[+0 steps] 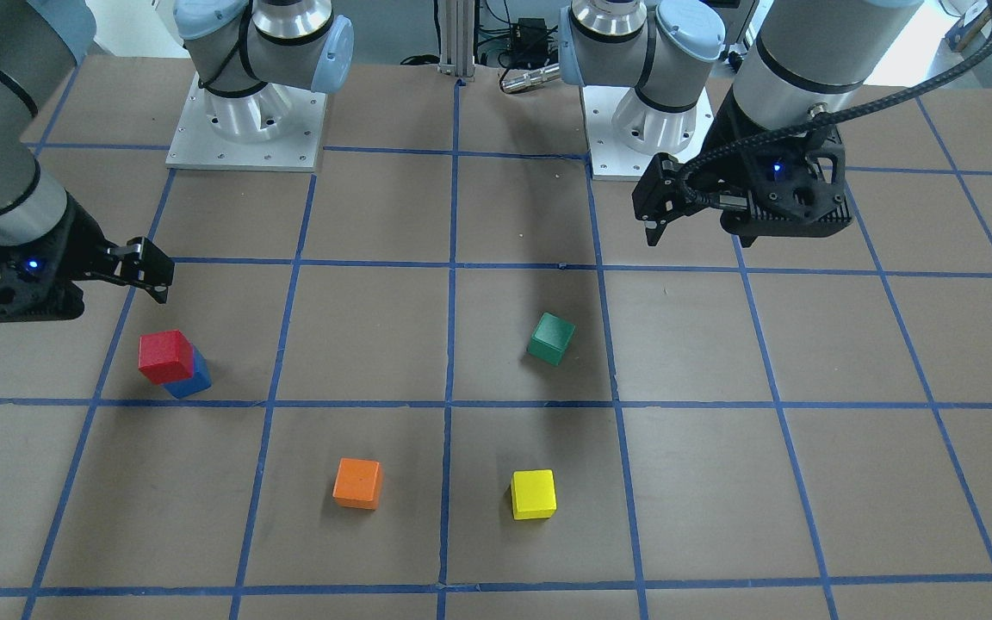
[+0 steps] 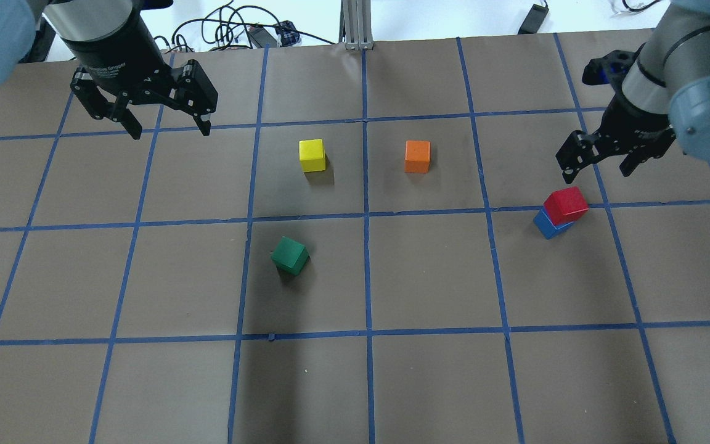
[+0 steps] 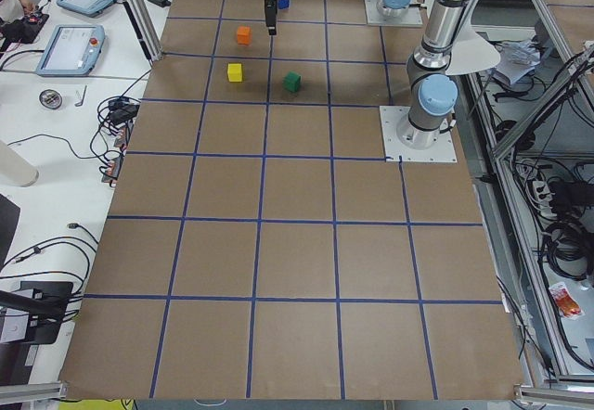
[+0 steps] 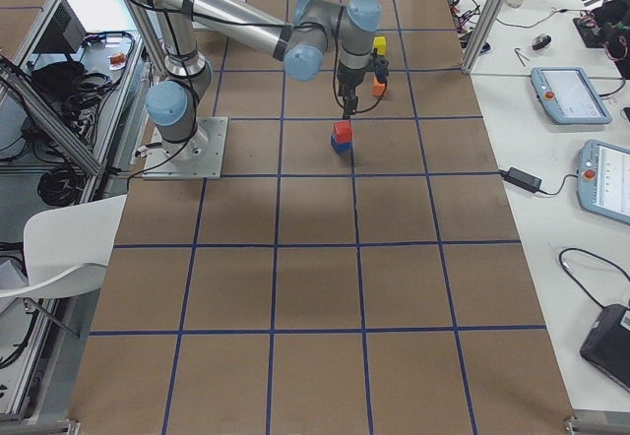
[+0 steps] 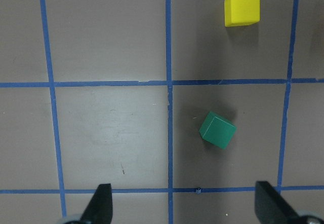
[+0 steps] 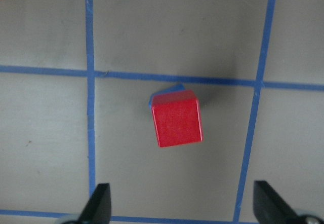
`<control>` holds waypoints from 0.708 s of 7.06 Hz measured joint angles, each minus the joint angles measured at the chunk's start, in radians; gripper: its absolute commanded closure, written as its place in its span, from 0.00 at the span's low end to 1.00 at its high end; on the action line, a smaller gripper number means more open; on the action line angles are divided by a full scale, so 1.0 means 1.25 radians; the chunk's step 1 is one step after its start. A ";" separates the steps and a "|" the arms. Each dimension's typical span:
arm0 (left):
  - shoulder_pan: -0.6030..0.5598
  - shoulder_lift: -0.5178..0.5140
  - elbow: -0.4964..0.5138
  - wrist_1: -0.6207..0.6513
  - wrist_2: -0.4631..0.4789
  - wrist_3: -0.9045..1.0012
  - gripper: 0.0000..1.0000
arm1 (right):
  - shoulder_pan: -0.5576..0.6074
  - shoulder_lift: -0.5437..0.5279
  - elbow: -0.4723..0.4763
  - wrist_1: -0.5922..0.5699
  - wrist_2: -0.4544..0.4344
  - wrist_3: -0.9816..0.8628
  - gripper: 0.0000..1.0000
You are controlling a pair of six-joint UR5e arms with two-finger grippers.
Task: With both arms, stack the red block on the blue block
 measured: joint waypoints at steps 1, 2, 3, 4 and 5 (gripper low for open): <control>0.000 0.000 0.000 0.000 0.000 -0.001 0.00 | 0.011 -0.027 -0.063 0.096 0.001 0.064 0.00; 0.000 0.000 0.001 0.001 0.000 -0.001 0.00 | 0.034 -0.043 -0.116 0.165 0.002 0.134 0.00; 0.000 0.000 0.001 0.001 0.000 -0.002 0.00 | 0.069 -0.049 -0.146 0.200 0.002 0.193 0.00; 0.000 0.000 0.001 0.001 0.000 -0.002 0.00 | 0.108 -0.050 -0.153 0.212 0.003 0.227 0.00; 0.000 0.000 0.001 0.001 0.000 -0.002 0.00 | 0.137 -0.052 -0.149 0.214 0.004 0.240 0.00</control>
